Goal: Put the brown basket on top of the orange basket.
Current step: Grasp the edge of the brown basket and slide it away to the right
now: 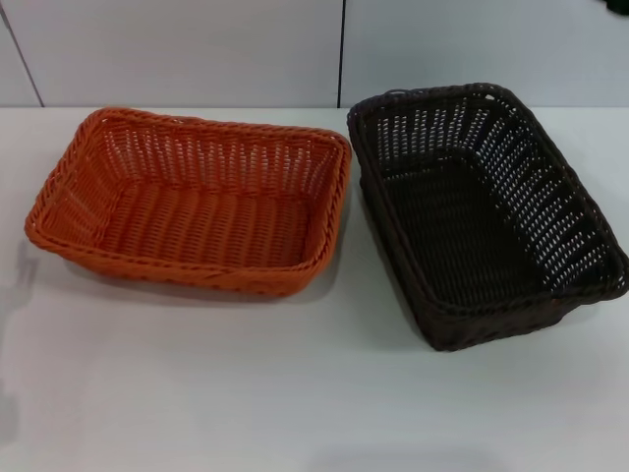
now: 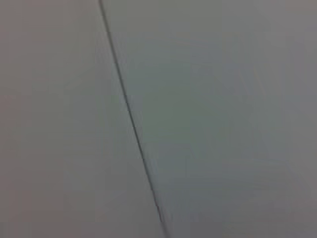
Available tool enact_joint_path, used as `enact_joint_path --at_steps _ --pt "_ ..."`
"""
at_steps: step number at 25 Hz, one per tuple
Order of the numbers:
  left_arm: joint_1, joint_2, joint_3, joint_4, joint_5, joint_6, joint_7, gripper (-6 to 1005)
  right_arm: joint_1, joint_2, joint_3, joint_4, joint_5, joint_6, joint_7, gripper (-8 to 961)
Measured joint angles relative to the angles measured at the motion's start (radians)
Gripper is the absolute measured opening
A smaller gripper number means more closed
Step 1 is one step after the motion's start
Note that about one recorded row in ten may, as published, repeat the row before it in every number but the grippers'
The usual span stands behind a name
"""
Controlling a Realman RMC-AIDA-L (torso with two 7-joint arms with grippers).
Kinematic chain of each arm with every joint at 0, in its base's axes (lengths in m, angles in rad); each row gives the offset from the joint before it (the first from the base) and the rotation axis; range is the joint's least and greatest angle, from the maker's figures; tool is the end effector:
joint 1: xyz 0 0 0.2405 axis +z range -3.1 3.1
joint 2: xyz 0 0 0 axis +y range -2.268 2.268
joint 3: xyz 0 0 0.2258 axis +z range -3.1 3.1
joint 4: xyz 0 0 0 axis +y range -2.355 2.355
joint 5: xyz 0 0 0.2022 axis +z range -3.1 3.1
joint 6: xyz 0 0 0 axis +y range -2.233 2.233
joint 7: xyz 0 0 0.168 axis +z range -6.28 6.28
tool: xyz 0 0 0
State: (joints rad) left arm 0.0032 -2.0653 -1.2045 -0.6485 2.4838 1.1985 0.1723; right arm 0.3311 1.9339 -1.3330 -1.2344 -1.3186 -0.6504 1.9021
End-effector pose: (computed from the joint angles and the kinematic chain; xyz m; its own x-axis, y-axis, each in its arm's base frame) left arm -0.3171 0.2739 0.0666 0.7723 -0.1961 0.6042 0.6349 0.2107 -0.7433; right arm 0.1597 0.4139 0.1116 0.5672 -0.1636 -0.8072 -0.7589 -0.4845 -0.4351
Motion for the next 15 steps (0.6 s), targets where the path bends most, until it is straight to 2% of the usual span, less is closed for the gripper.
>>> enact_joint_path --at_steps 1,2,3,4,5,6,9,10,11,12,13,14,15 --pt "-0.002 0.0 0.0 0.007 -0.001 0.0 -0.001 767 0.057 -0.012 0.056 -0.004 -0.172 -0.098 0.207 802" --pt "-0.002 0.0 0.0 0.007 -0.001 0.0 -0.001 767 0.057 -0.012 0.056 -0.004 -0.172 -0.098 0.207 802" --pt "-0.005 0.0 -0.001 0.015 -0.001 -0.001 -0.003 767 0.089 -0.016 0.088 -0.014 -0.28 -0.171 0.301 802" --pt "-0.011 0.0 -0.001 0.027 -0.002 -0.001 -0.013 767 0.139 -0.021 0.136 -0.036 -0.454 -0.29 0.444 802" --pt "-0.011 0.0 -0.001 0.027 -0.002 -0.001 -0.013 767 0.139 -0.021 0.136 -0.036 -0.454 -0.29 0.444 802" --pt "-0.016 -0.001 -0.001 0.035 -0.003 -0.001 -0.022 767 0.189 -0.022 0.185 -0.052 -0.598 -0.419 0.536 802" --pt "-0.036 -0.001 -0.001 0.065 -0.002 -0.002 -0.049 767 0.265 -0.025 0.251 -0.057 -0.711 -0.631 0.567 802" --pt "-0.036 -0.001 -0.001 0.065 -0.002 -0.002 -0.049 767 0.265 -0.025 0.251 -0.057 -0.711 -0.631 0.567 802" --pt "-0.045 -0.001 -0.002 0.076 -0.002 -0.002 -0.052 767 0.316 -0.039 0.288 -0.058 -0.755 -0.778 0.571 802" --pt "-0.045 -0.001 -0.002 0.076 -0.002 -0.002 -0.052 767 0.316 -0.039 0.288 -0.058 -0.755 -0.778 0.571 802" --pt "-0.048 -0.001 -0.004 0.081 -0.002 -0.002 -0.052 767 0.338 -0.047 0.301 -0.057 -0.773 -0.843 0.573 802" --pt "-0.052 -0.002 -0.01 0.088 -0.002 -0.002 -0.052 767 0.389 -0.071 0.33 -0.051 -0.807 -0.991 0.578 802" --pt "-0.054 -0.002 -0.012 0.091 -0.002 -0.002 -0.052 767 0.404 -0.078 0.339 -0.049 -0.819 -1.042 0.576 802"
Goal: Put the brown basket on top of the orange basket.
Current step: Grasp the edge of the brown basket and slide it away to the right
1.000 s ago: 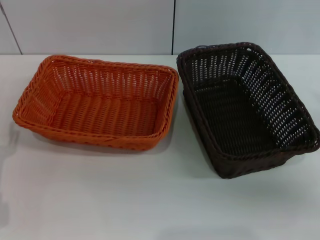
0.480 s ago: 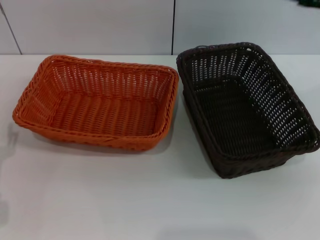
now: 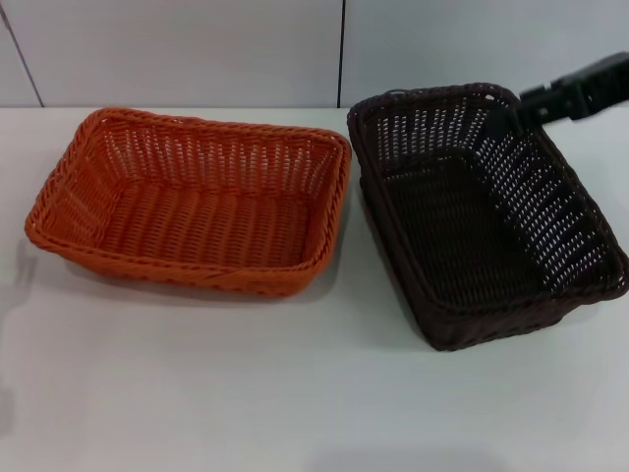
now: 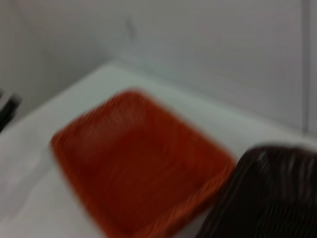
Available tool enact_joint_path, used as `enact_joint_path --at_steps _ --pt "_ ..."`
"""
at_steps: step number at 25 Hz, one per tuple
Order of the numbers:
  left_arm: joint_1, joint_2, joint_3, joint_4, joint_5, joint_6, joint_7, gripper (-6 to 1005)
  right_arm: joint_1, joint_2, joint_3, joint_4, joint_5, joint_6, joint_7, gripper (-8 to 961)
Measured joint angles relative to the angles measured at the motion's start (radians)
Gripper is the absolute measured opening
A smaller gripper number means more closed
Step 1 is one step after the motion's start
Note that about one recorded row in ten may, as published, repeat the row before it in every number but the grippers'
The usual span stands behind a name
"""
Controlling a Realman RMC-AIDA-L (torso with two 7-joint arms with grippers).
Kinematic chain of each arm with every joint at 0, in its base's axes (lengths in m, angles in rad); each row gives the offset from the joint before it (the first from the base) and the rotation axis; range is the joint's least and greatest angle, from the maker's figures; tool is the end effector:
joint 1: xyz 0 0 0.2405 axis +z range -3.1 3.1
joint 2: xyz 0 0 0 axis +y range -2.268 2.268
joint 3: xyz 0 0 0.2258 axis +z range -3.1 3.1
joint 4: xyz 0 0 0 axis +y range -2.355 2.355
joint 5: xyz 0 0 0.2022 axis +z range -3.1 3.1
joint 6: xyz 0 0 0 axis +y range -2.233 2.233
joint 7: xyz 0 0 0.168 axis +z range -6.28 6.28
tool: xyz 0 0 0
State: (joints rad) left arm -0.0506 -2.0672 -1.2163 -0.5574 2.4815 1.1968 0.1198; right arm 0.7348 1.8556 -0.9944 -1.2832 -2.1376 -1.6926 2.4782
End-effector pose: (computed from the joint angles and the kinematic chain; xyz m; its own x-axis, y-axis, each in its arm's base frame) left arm -0.3265 0.2792 0.0621 0.7620 -0.1664 0.6258 0.6475 0.1982 -0.7358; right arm 0.1159 0.3763 0.1031 0.7798 -0.5951 -0.1945 -0.6260 -0.7377 -0.2530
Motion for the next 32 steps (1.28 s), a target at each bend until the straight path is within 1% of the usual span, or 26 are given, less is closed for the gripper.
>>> enact_joint_path --at_steps 1,2,3,4,5,6,7,9,10,11,12,13,14,15,16,17,18,19,20,23,24,25,27,29,30,32 --pt "0.0 0.0 0.0 0.0 0.0 0.0 0.0 767 0.02 -0.011 0.01 0.002 -0.017 -0.058 -0.012 802" --pt "-0.003 0.0 -0.001 0.005 0.0 0.0 0.0 767 0.02 -0.011 0.01 0.002 -0.017 -0.058 -0.012 802" --pt "-0.005 -0.001 -0.002 0.01 0.0 0.0 0.0 767 0.035 -0.02 0.016 0.004 -0.036 -0.112 -0.029 802" --pt "-0.011 -0.001 -0.002 0.018 0.0 0.0 0.0 767 0.062 -0.034 0.023 0.002 -0.087 -0.192 -0.072 802" --pt "-0.011 -0.001 -0.002 0.018 0.0 0.0 0.0 767 0.062 -0.034 0.023 0.002 -0.087 -0.192 -0.072 802" --pt "-0.013 -0.001 -0.002 0.02 0.0 0.0 0.0 766 0.088 -0.041 0.028 -0.007 -0.144 -0.257 -0.117 801" --pt "-0.014 -0.001 -0.002 0.022 0.001 -0.001 0.0 766 0.088 -0.041 0.028 -0.007 -0.144 -0.257 -0.117 801" --pt "-0.017 -0.001 -0.002 0.024 0.0 -0.001 0.0 766 0.106 -0.04 0.016 -0.027 -0.178 -0.33 -0.194 801" --pt "-0.017 -0.001 -0.002 0.024 0.0 -0.001 0.0 766 0.106 -0.04 0.016 -0.027 -0.178 -0.33 -0.194 800" --pt "-0.018 -0.001 0.001 0.024 -0.003 -0.002 0.0 766 0.104 -0.029 -0.013 -0.065 -0.186 -0.362 -0.262 800" --pt "-0.018 -0.001 0.001 0.024 -0.003 -0.002 0.0 766 0.104 -0.029 -0.013 -0.065 -0.186 -0.362 -0.262 800" --pt "-0.019 -0.002 0.003 0.024 -0.01 -0.003 0.0 766 0.1 -0.024 -0.028 -0.083 -0.191 -0.369 -0.292 800" --pt "-0.02 -0.002 0.007 0.025 -0.019 -0.006 0.0 766 0.092 -0.007 -0.072 -0.119 -0.222 -0.372 -0.344 799" --pt "-0.02 -0.002 0.007 0.025 -0.019 -0.006 0.0 766 0.092 -0.007 -0.072 -0.119 -0.222 -0.372 -0.344 799" --pt "-0.02 -0.002 0.007 0.025 -0.019 -0.009 -0.001 766 0.088 0.012 -0.102 -0.139 -0.264 -0.364 -0.388 799" --pt "-0.02 -0.002 0.007 0.025 -0.019 -0.009 -0.001 766 0.088 0.012 -0.102 -0.139 -0.264 -0.364 -0.388 799" --pt "-0.02 -0.002 0.008 0.025 -0.02 -0.012 -0.001 766 0.086 0.025 -0.113 -0.147 -0.292 -0.358 -0.412 798" --pt "-0.02 -0.002 0.008 0.025 -0.02 -0.012 -0.001 766 0.083 0.053 -0.14 -0.154 -0.362 -0.339 -0.458 798" --pt "-0.02 -0.002 0.008 0.025 -0.02 -0.012 -0.001 766 0.083 0.053 -0.14 -0.154 -0.362 -0.339 -0.458 798" --pt "-0.02 -0.006 0.02 0.025 -0.025 -0.016 -0.001 766 0.082 0.089 -0.175 -0.149 -0.469 -0.29 -0.503 797" --pt "-0.02 -0.006 0.02 0.025 -0.027 -0.016 -0.002 766 0.082 0.107 -0.186 -0.135 -0.513 -0.262 -0.529 797" --pt "-0.02 -0.007 0.022 0.025 -0.033 -0.016 -0.002 766 0.082 0.107 -0.186 -0.135 -0.513 -0.262 -0.529 797" --pt "-0.02 -0.007 0.027 0.025 -0.05 -0.016 -0.002 766 0.082 0.122 -0.196 -0.125 -0.536 -0.236 -0.545 796" --pt "-0.02 -0.007 0.036 0.023 -0.072 -0.016 -0.002 766 0.083 0.129 -0.208 -0.123 -0.543 -0.216 -0.551 795" --pt "-0.02 -0.007 0.036 0.023 -0.072 -0.016 -0.002 766 0.083 0.129 -0.208 -0.123 -0.543 -0.216 -0.551 795" --pt "-0.022 -0.007 0.037 0.023 -0.074 -0.016 -0.002 766 0.087 0.138 -0.21 -0.123 -0.544 -0.214 -0.553 795"
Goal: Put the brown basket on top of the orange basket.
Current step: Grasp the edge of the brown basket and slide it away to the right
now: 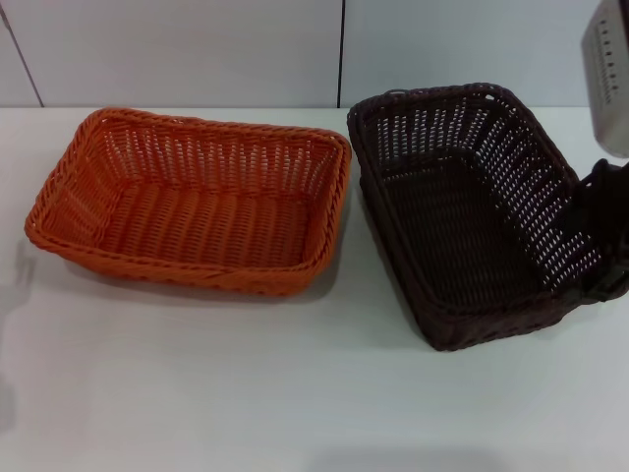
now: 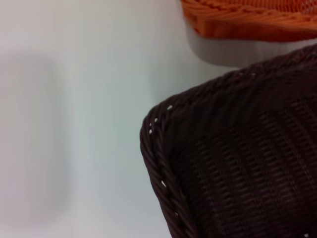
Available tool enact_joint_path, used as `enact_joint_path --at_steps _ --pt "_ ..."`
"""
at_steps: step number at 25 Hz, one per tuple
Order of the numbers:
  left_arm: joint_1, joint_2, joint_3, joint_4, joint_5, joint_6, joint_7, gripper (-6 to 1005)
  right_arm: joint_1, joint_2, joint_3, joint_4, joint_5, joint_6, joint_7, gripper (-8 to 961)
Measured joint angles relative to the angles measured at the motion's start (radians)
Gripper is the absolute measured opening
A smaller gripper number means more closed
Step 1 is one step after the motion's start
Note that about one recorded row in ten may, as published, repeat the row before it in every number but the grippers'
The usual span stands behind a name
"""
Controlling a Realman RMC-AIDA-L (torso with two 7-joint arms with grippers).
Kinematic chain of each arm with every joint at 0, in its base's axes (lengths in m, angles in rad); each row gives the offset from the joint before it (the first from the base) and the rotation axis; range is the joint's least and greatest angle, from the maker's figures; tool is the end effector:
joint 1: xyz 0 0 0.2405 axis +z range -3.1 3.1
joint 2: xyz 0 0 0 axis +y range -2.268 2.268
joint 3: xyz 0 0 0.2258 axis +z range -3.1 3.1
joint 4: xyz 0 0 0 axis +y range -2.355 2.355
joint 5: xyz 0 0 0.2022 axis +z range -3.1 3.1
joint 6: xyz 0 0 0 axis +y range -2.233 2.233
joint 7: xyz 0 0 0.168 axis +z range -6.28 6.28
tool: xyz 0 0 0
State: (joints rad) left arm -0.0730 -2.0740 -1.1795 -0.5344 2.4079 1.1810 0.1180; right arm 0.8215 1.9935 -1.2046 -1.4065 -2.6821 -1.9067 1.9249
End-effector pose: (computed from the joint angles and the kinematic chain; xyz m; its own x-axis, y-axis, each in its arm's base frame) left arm -0.3304 0.2816 0.0554 0.7417 -0.1383 0.6563 0.6694 0.2129 -0.7117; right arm 0.1345 0.3483 0.0603 0.8435 -0.0749 0.5319 0.0238 -0.9840 -0.1763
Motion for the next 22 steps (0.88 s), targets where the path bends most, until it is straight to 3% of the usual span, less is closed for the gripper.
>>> enact_joint_path --at_steps 7,22 --pt "-0.005 0.001 -0.003 0.001 -0.002 -0.001 0.004 765 0.006 0.039 -0.014 -0.002 -0.007 -0.012 -0.009 793" --pt "0.0 0.003 -0.005 0.004 -0.003 0.004 0.002 765 -0.004 0.073 -0.048 0.005 -0.005 -0.006 -0.003 789"
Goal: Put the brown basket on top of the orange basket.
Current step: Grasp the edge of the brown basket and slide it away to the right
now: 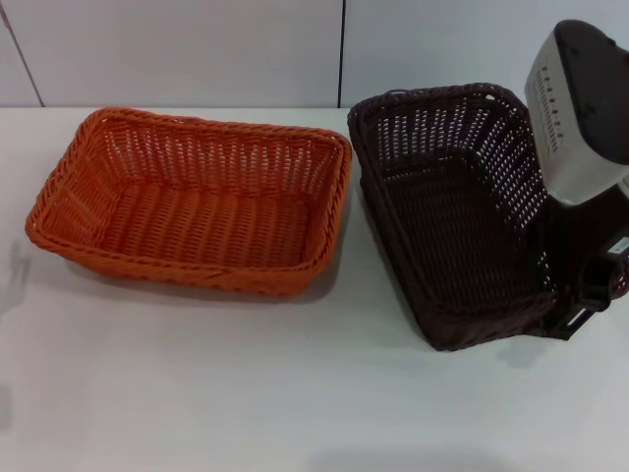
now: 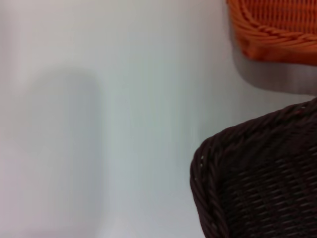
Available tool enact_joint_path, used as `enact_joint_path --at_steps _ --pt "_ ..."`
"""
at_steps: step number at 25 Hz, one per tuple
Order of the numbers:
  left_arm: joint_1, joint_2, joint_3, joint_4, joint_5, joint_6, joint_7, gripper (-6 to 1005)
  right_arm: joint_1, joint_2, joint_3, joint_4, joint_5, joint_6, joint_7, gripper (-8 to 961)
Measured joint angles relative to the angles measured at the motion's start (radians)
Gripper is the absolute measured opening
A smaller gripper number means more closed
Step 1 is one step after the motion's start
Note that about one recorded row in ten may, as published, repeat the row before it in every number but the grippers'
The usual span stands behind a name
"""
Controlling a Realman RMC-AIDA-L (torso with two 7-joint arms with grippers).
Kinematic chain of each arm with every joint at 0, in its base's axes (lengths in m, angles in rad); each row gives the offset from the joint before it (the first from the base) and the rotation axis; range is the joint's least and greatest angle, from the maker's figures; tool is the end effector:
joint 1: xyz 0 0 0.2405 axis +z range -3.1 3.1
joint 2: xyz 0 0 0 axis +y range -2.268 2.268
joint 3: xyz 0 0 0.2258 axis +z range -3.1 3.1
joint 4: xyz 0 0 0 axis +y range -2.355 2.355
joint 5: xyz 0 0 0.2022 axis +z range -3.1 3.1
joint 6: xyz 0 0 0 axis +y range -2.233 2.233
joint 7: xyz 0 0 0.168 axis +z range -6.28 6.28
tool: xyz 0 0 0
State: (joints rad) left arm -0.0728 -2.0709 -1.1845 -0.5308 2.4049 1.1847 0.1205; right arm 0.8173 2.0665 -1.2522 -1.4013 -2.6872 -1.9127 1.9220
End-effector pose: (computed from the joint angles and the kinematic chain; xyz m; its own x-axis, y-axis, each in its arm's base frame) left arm -0.3325 0.2809 0.0581 0.7463 -0.1391 0.6509 0.6640 0.2220 -0.7140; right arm 0.1270 0.3334 0.0297 0.8502 -0.0188 0.5261 0.0327 -0.9955 -0.0885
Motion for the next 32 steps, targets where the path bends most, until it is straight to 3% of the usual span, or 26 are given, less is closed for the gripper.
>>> enact_joint_path --at_steps 32 --pt "0.004 0.002 0.006 -0.001 0.002 0.016 -0.001 764 -0.004 0.006 -0.089 0.229 -0.031 0.212 0.0 781"
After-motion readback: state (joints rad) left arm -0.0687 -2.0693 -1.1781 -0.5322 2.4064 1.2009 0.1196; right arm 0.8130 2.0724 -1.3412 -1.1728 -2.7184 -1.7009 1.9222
